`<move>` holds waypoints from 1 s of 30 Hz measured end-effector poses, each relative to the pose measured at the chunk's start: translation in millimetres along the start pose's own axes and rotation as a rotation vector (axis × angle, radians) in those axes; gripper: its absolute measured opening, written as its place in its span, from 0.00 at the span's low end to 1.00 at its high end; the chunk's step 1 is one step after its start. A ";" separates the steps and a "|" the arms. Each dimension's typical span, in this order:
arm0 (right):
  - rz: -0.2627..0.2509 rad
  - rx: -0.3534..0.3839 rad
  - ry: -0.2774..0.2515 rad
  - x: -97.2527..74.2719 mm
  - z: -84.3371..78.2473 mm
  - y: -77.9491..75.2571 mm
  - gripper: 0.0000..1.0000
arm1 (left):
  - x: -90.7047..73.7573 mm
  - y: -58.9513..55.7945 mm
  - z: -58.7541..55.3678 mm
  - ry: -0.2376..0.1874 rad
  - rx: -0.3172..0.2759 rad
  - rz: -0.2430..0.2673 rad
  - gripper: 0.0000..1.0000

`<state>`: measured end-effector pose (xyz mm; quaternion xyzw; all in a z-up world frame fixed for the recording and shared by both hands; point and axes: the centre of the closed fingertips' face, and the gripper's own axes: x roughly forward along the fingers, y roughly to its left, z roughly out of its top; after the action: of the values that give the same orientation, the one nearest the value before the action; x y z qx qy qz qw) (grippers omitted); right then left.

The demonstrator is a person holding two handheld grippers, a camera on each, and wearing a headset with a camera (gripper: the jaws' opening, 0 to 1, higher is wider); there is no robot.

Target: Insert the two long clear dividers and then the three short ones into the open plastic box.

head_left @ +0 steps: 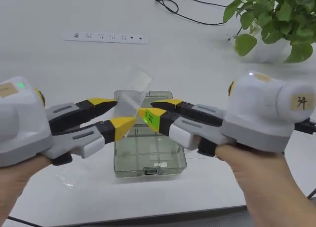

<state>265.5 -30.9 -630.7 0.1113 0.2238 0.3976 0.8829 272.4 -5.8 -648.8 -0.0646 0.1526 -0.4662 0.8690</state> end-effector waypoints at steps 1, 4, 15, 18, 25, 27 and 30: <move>0.000 0.005 0.001 0.7 -0.1 0.2 0.20 | -0.1 -0.2 -0.1 0.001 0.003 0.000 0.31; -0.006 0.023 0.003 3.1 -1.0 -0.7 0.19 | 0.2 -1.4 0.0 0.002 0.002 -0.004 0.31; -0.022 0.153 -0.023 15.7 1.0 -2.5 0.08 | 1.5 1.5 2.9 0.000 0.015 0.007 0.18; -0.023 0.182 -0.020 15.3 1.7 -2.4 0.07 | -0.4 1.1 4.6 -0.023 -0.031 -0.010 0.15; -0.018 0.179 -0.006 17.3 1.1 -0.2 0.07 | -0.2 -2.2 3.8 -0.020 -0.016 -0.018 0.20; -0.016 0.185 -0.006 17.6 1.5 1.0 0.07 | 0.4 -3.7 3.1 -0.017 -0.018 -0.024 0.23; -0.016 0.181 -0.002 17.9 2.2 2.5 0.07 | 1.3 -7.9 2.6 -0.014 -0.014 -0.038 0.27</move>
<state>275.4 -15.8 -633.3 0.1892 0.2591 0.3685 0.8725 267.7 -11.3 -644.6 -0.0768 0.1485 -0.4809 0.8607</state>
